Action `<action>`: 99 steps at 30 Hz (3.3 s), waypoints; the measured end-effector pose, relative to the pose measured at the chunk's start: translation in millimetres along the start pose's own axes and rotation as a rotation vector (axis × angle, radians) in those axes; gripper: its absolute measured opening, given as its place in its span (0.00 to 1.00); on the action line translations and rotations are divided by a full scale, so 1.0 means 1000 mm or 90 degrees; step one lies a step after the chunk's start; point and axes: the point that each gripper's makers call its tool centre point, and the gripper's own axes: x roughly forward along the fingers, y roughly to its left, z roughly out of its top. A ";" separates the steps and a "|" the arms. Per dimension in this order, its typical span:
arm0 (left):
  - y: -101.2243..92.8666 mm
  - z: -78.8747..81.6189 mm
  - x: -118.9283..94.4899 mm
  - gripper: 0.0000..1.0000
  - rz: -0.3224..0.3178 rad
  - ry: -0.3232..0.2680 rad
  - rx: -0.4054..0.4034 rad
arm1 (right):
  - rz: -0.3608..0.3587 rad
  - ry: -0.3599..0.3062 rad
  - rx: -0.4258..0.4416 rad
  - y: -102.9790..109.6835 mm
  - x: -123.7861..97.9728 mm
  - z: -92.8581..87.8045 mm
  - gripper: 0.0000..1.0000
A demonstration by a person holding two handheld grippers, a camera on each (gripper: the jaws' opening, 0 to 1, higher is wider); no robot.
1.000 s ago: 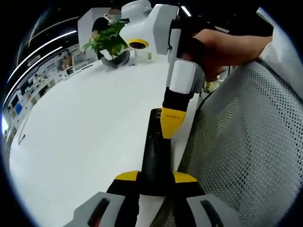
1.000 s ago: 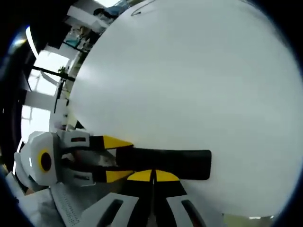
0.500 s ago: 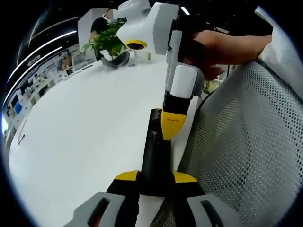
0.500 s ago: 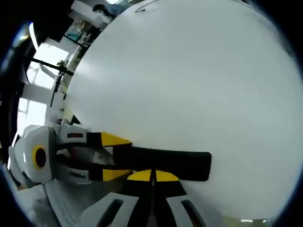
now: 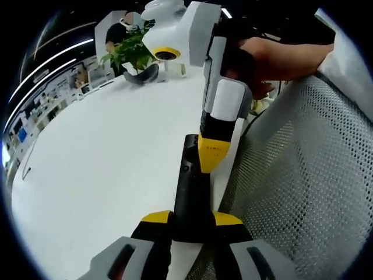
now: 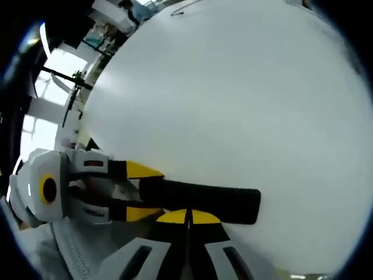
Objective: Press the specified remote control buttons in sequence, fully releasing each button before pressing the next.
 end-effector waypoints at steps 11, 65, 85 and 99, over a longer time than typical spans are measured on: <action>0.000 0.001 0.000 0.24 -0.001 0.000 0.001 | 0.003 -0.056 -0.036 0.005 -0.004 0.017 0.00; 0.001 0.002 0.001 0.24 0.001 -0.006 -0.003 | 0.066 -0.066 0.003 0.013 0.000 0.022 0.00; 0.001 0.002 0.001 0.24 -0.003 -0.005 -0.001 | 0.063 -0.049 -0.026 0.016 0.008 0.018 0.00; 0.002 0.002 0.001 0.24 -0.003 -0.003 -0.002 | 0.039 -0.051 -0.025 0.016 0.010 0.020 0.00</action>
